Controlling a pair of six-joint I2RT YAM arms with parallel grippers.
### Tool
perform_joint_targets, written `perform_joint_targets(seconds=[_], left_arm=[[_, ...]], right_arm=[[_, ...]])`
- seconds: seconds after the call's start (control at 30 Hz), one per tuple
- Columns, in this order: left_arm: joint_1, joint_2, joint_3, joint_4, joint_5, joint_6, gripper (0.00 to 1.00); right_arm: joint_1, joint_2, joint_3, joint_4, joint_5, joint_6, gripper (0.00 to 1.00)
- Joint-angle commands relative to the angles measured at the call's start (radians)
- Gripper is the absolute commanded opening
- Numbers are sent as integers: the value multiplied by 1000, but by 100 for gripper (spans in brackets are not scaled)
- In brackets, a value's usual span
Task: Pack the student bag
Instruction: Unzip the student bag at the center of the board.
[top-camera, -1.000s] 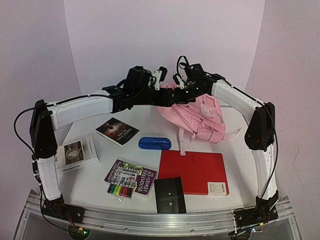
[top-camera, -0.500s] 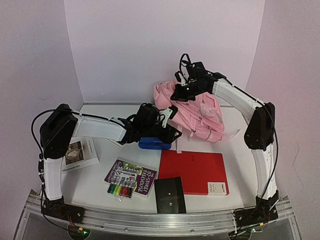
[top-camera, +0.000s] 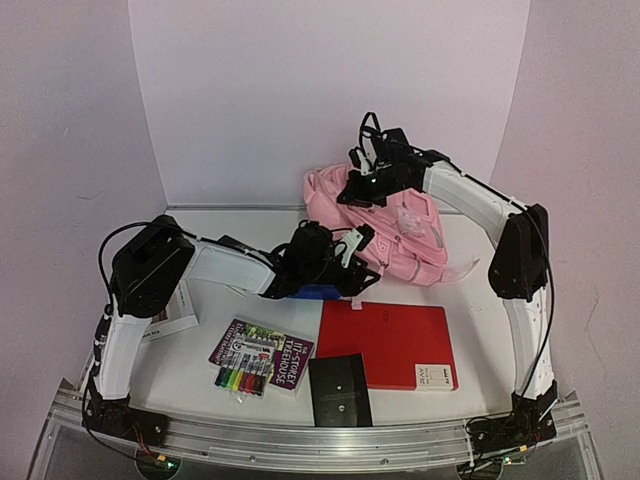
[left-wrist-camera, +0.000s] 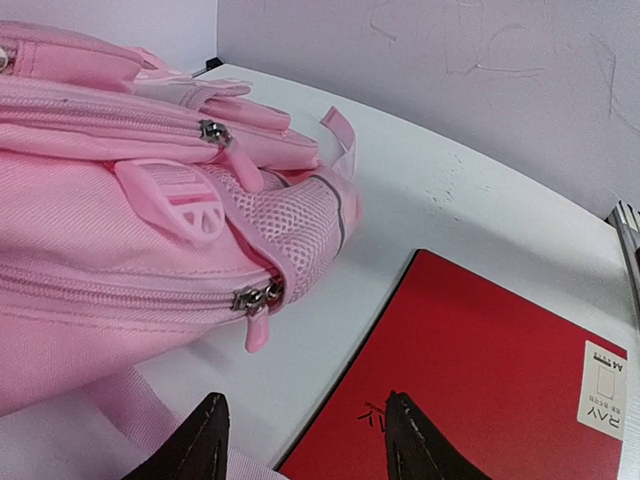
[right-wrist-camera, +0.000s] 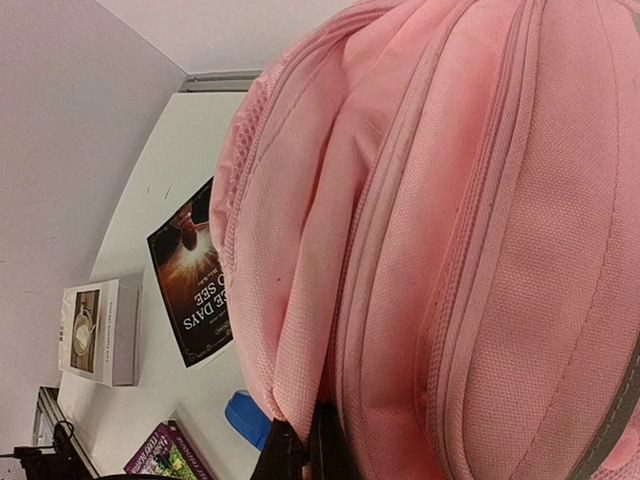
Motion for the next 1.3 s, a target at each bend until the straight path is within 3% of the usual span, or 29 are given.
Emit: perform_joint_targets(seconds=[0.0, 0.33, 0.83, 1.27], left_arm=[[-3, 33, 97, 17, 43, 16, 51], [-3, 72, 124, 26, 42, -7, 45], [-4, 25, -11, 70, -19, 20, 43], [-3, 83, 76, 50, -16, 20, 42]], right_arm=[[22, -99, 3, 133, -49, 41, 0], [41, -94, 16, 141, -38, 48, 0], [41, -124, 23, 142, -32, 45, 0], [42, -134, -6, 158, -52, 74, 0]])
